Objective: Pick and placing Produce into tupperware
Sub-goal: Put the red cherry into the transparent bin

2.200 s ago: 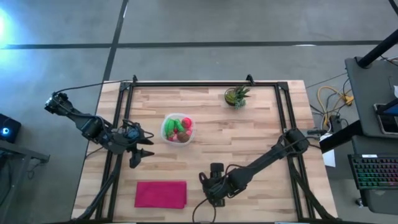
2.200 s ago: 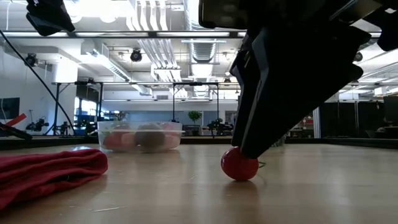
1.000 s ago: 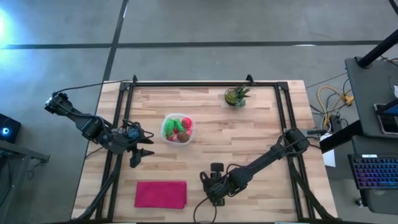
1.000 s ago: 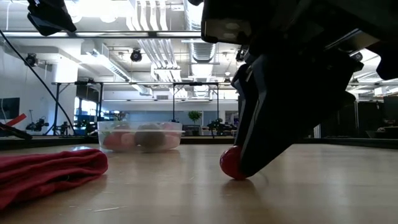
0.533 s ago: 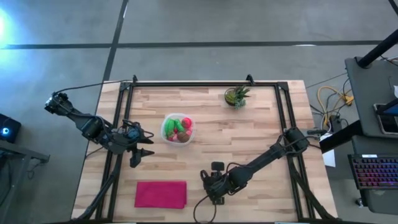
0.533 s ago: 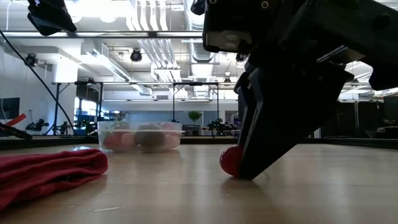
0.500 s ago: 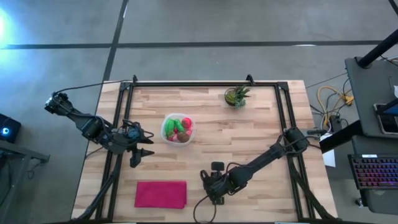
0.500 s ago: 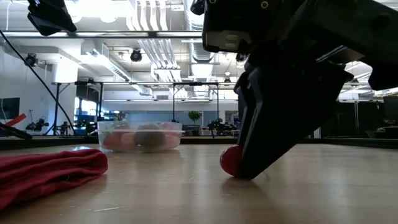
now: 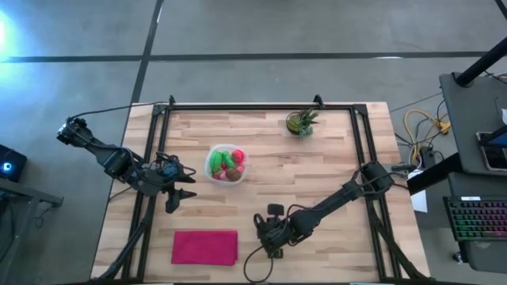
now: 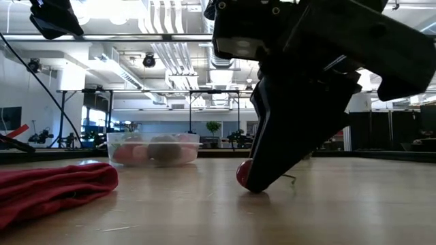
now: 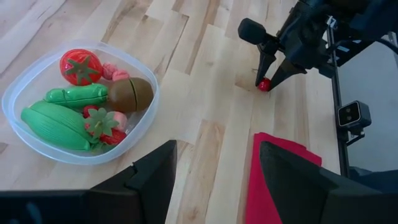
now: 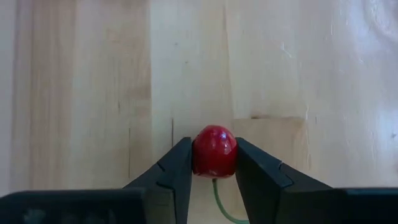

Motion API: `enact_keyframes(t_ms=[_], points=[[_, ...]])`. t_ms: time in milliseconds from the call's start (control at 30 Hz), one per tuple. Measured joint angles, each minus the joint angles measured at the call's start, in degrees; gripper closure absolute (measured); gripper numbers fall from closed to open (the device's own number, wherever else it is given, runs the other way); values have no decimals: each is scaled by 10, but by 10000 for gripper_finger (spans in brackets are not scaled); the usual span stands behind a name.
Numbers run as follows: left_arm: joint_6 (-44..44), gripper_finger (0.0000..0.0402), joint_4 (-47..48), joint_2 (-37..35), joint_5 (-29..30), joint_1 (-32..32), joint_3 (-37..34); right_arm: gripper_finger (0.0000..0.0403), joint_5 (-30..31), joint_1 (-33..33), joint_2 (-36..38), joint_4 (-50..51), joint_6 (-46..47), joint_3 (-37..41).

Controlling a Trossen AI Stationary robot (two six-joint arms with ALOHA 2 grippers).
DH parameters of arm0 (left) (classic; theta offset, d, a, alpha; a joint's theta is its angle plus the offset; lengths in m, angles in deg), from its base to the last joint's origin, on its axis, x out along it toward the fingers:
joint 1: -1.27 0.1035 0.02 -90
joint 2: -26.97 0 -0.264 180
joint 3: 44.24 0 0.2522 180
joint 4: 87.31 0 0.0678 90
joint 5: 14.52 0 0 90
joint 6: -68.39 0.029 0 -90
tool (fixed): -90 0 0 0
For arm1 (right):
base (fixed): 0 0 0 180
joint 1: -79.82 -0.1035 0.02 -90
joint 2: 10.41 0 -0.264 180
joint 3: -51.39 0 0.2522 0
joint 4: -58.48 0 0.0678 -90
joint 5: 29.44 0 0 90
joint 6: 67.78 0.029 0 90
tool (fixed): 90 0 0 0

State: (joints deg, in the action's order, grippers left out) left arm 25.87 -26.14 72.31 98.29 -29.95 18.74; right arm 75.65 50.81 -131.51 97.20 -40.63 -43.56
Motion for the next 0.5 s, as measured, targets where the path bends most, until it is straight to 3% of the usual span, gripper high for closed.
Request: enact_keyframes(t_ms=[233,500], points=[[0,188,0,0,0,0,0,300,0,20,7,0,22,-31],[0,188,0,0,0,0,0,294,27,101,33,-2,12,-90]])
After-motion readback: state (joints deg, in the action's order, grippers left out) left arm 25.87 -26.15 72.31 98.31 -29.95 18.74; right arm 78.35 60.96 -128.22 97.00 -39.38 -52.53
